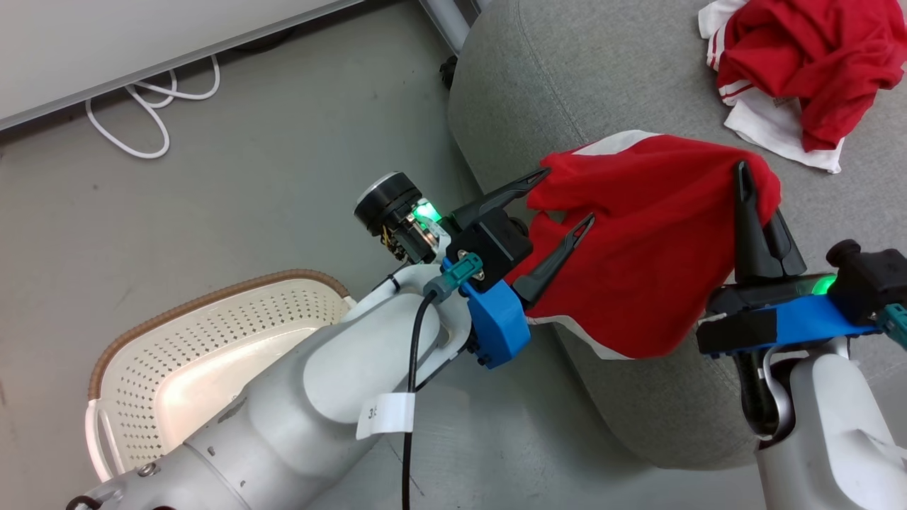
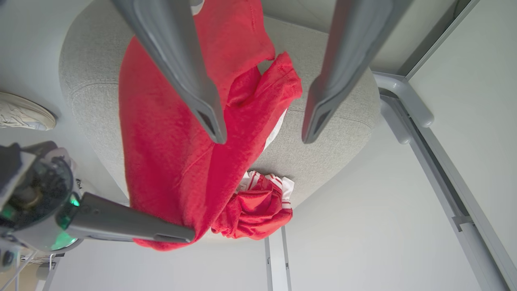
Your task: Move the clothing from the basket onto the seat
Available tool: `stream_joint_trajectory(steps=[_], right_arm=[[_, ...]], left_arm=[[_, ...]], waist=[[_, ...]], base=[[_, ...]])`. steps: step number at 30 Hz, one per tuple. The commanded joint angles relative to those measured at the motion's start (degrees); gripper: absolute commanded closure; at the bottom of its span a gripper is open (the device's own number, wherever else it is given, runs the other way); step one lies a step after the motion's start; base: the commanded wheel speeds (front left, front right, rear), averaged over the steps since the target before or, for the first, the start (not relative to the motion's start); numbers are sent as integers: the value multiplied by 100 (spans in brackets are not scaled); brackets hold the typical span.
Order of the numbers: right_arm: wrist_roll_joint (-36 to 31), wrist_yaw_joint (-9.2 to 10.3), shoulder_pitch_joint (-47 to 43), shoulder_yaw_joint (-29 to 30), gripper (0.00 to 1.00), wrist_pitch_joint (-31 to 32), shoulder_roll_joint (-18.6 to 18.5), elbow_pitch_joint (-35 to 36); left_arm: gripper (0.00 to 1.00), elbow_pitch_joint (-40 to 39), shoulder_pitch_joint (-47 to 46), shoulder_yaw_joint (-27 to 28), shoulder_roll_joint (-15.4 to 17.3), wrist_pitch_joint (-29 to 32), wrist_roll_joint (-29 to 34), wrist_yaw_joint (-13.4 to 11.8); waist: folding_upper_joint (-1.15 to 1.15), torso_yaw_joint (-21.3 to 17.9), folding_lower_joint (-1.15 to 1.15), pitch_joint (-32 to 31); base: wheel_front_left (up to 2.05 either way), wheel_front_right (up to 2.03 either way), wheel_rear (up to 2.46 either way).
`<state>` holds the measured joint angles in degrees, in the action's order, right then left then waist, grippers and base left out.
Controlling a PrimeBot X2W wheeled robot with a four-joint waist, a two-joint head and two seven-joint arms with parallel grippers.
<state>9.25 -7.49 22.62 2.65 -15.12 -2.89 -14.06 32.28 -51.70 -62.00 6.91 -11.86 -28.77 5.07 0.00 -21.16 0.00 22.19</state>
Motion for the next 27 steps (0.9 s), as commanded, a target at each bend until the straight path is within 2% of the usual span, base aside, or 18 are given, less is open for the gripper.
stream_joint_trajectory(steps=[1,16,21,27], right_arm=[[20,-1,-74,14,100,-4,2,18],[-152,-1,239,91,100,-4,2,116],[-395,-1,852,126,100,-4,-11,262],[-585,-1,1885,388,100,-3,-363,401]], left_arm=[[0,9,59,-23,26,-5,-28,10],[0,-8,14,-72,37,-81,-59,-40],[0,-47,-79,-61,94,-90,-41,-66],[0,-156,-274,-44,177,-58,31,-106]], waist=[[0,-15,0,-19],[0,65,0,-35],[0,60,0,99],[0,145,0,517]], base=[[0,0,0],[0,0,0],[0,0,0],[0,0,0]])
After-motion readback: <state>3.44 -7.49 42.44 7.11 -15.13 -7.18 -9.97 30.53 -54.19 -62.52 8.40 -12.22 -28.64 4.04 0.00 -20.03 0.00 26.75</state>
